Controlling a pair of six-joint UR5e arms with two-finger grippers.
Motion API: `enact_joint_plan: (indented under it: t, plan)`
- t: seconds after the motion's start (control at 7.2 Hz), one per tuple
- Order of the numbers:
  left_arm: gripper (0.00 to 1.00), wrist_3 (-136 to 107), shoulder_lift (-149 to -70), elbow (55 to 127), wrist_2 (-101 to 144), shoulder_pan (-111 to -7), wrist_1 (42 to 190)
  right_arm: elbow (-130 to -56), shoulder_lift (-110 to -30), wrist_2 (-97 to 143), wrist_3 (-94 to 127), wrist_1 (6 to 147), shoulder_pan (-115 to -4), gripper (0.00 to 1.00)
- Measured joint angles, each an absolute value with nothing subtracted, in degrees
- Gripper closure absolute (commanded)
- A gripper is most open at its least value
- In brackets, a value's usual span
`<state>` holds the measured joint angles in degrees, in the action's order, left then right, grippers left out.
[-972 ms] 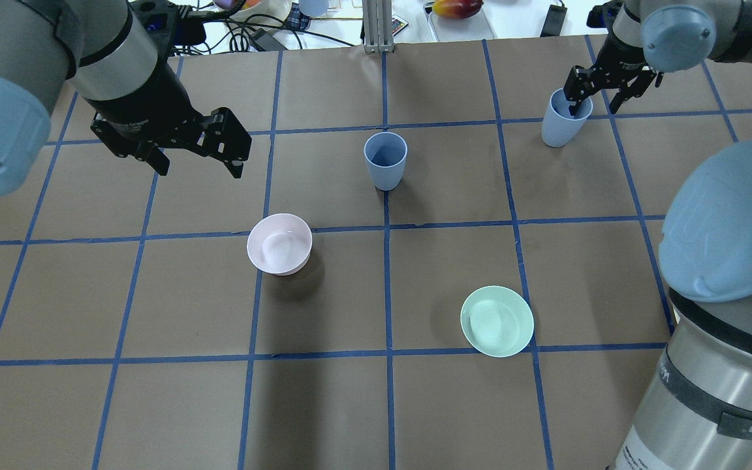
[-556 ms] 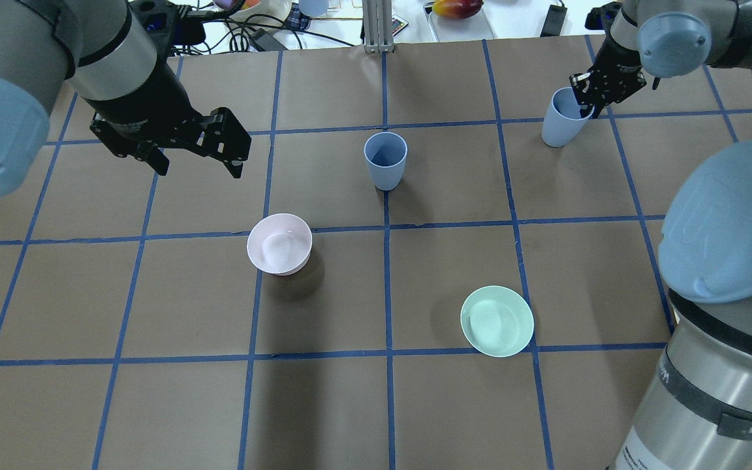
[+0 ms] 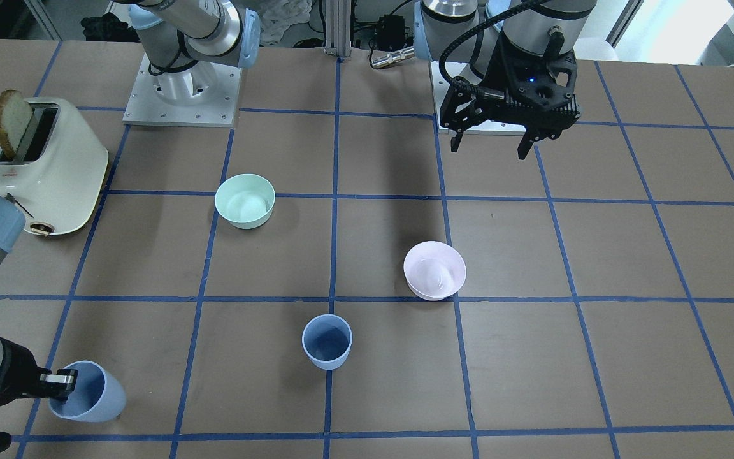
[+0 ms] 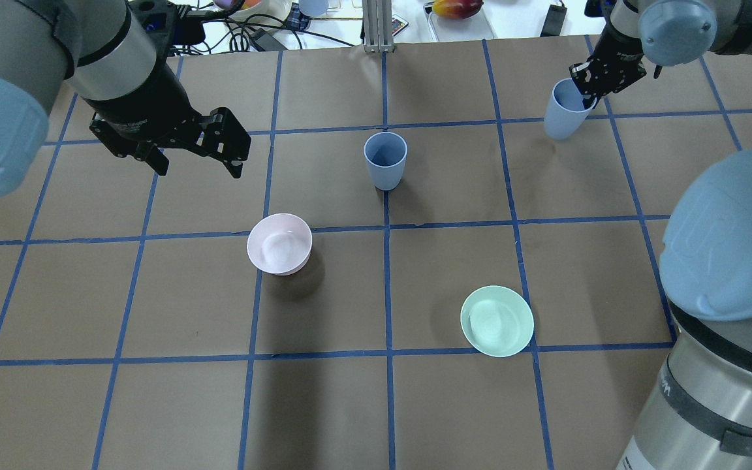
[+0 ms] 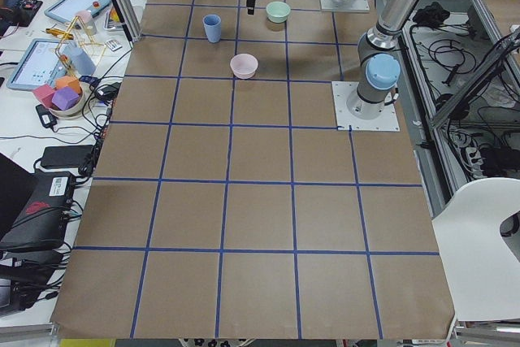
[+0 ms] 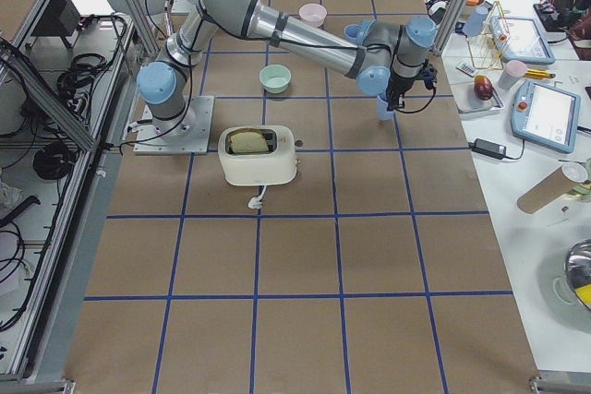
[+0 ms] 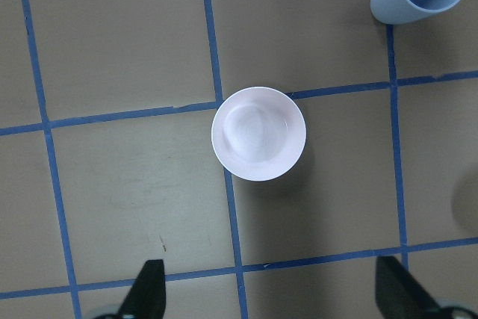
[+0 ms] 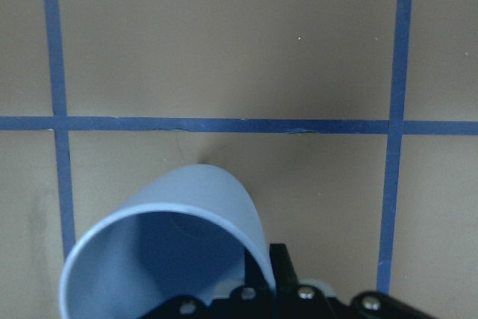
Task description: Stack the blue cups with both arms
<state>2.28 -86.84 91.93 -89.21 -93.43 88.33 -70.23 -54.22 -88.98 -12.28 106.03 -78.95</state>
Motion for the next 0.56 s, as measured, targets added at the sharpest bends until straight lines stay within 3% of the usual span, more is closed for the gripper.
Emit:
enact_joint_plan:
  t: [0.56]
  plan:
    - [0.0, 2.29, -86.84, 91.93, -89.19, -93.38, 88.33, -71.89, -62.99, -89.17, 1.6, 100.84, -93.85, 1.0]
